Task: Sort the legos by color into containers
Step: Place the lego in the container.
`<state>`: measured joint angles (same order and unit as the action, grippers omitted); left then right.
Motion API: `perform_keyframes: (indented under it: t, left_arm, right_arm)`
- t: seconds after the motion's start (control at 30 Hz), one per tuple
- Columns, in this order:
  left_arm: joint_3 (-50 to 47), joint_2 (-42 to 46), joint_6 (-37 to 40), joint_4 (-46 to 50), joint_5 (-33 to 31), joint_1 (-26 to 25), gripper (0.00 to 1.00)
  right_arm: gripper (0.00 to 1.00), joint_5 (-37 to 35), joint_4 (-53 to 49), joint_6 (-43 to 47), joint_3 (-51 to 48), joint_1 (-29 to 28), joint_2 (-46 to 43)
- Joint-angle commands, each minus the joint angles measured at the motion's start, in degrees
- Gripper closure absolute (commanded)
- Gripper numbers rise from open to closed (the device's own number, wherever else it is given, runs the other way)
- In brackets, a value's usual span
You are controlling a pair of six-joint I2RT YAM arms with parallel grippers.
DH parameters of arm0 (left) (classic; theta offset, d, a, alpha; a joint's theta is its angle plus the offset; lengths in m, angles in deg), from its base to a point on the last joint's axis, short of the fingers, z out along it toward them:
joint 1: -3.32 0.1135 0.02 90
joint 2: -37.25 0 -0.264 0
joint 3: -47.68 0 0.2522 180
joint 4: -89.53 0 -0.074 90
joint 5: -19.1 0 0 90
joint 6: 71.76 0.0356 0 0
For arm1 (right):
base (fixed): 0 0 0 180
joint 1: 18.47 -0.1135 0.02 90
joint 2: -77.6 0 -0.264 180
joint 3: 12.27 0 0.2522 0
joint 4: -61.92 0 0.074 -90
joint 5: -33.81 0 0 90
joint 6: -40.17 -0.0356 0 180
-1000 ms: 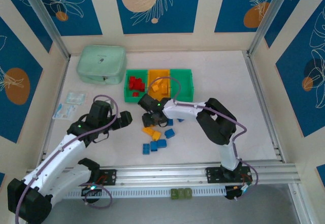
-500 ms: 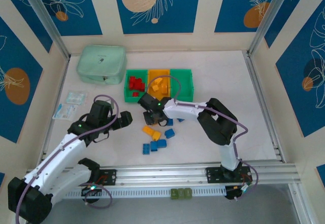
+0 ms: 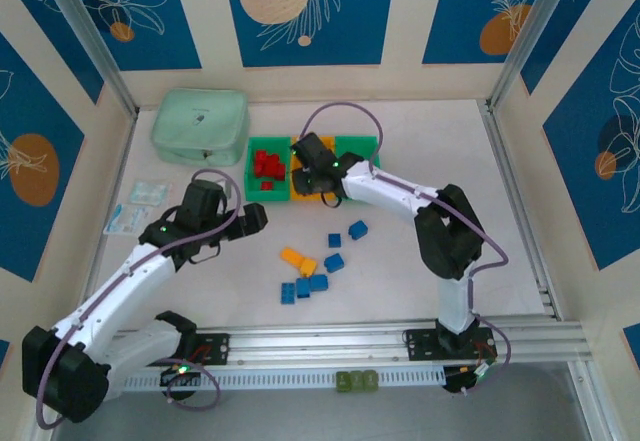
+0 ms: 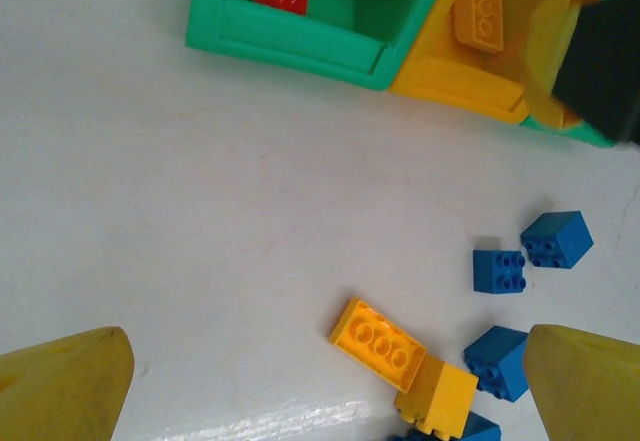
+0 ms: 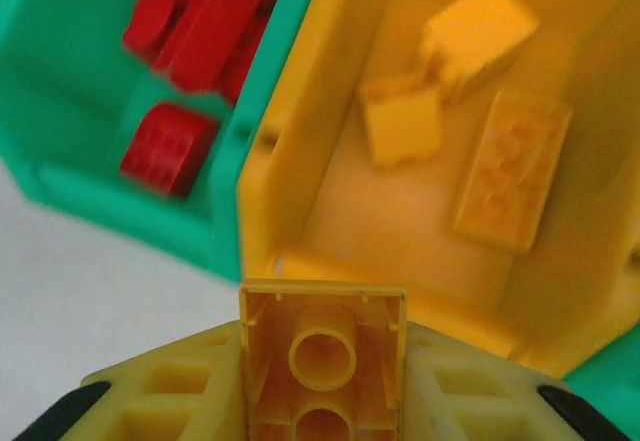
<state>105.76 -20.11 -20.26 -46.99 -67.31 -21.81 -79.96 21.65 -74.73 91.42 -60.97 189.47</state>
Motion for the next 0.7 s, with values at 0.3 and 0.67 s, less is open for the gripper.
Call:
perform_keyframes:
  t: [0.3,0.67]
  left_arm:
    - [4.99,-3.57,2.20,-2.29,1.92,0.52,0.01]
    - [4.07,-0.90,2.38,-0.61,1.68,0.60,0.01]
  right_arm:
    - [0.50,2.73,-3.30,4.83,17.95,5.34,12.49]
    - [0.40,4.46,-1.07,6.09,6.91,2.25,1.25]
